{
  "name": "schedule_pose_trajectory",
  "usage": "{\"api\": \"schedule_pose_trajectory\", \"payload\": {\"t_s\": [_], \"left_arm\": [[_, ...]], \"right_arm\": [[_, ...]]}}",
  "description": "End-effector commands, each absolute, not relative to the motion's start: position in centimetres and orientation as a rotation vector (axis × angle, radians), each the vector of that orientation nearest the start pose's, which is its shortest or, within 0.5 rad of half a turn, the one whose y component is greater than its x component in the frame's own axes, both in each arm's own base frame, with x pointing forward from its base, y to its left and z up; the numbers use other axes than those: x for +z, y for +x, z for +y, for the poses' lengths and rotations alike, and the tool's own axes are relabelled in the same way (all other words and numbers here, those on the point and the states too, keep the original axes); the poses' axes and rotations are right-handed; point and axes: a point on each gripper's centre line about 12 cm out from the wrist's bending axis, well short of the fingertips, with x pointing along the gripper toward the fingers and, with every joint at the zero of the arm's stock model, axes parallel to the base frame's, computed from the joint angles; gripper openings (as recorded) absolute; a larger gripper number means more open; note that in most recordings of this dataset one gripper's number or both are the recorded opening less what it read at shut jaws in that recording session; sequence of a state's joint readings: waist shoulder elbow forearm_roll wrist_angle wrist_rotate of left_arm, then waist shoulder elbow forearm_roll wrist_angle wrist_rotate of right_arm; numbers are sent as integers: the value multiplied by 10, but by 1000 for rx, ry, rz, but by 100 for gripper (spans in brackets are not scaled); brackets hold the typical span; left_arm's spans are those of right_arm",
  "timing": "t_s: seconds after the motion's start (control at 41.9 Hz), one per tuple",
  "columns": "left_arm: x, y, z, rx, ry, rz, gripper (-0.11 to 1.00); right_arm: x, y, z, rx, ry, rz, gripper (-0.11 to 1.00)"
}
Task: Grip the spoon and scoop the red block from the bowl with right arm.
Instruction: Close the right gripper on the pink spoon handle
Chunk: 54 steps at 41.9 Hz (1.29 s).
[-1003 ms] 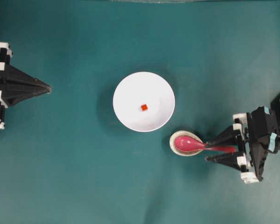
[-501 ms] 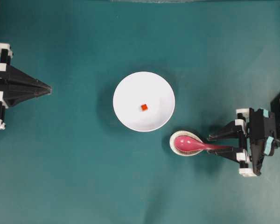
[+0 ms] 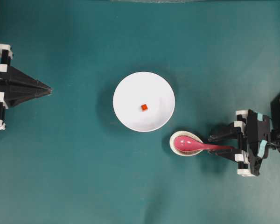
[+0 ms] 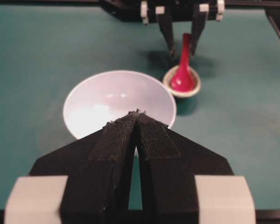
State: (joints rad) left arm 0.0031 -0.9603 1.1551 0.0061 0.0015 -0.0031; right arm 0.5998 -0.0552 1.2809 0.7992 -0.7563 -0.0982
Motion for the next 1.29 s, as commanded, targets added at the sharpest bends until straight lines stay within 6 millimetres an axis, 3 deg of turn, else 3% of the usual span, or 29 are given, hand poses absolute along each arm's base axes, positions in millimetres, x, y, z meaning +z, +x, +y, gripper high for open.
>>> {"api": "schedule_pose_trajectory", "payload": {"t_s": [0.0, 1.265], "left_arm": [[272, 201, 0, 1, 4, 184, 0], [268, 201, 1, 3, 3, 207, 0]], "right_arm": [[89, 223, 84, -55, 196, 534, 48], [88, 222, 84, -51, 145, 506, 48]]}}
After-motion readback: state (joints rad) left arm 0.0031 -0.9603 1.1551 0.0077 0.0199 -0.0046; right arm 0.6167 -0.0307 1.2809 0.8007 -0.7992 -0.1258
